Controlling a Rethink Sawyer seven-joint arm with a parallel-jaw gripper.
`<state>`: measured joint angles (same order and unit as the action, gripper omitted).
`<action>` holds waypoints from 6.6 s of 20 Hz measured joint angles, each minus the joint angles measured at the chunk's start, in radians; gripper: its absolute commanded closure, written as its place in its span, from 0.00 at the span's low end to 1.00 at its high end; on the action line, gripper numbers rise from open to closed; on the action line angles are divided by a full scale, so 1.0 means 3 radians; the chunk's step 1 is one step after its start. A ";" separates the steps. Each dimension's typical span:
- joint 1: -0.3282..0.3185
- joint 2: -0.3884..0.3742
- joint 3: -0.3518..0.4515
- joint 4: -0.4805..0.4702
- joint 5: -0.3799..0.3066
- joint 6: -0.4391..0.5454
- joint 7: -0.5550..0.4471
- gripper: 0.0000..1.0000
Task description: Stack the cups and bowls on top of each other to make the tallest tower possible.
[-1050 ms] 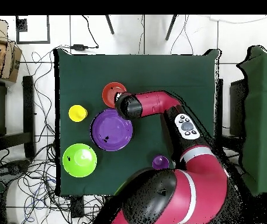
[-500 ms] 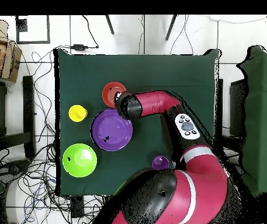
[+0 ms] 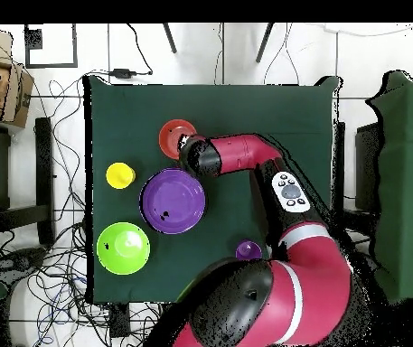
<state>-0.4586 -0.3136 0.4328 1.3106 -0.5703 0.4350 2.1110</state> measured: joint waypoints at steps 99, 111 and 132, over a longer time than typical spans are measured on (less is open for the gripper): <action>0.0152 -0.2071 -0.0401 0.2278 0.0743 0.0018 -0.0136 1.00; 0.0332 -0.1820 -0.0672 0.2276 0.0745 -0.0233 -0.0136 1.00; 0.0427 -0.1614 -0.0875 0.2203 0.0772 -0.0242 -0.0136 1.00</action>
<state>-0.3306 -0.7980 0.1704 1.9716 -0.3386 0.3622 2.0703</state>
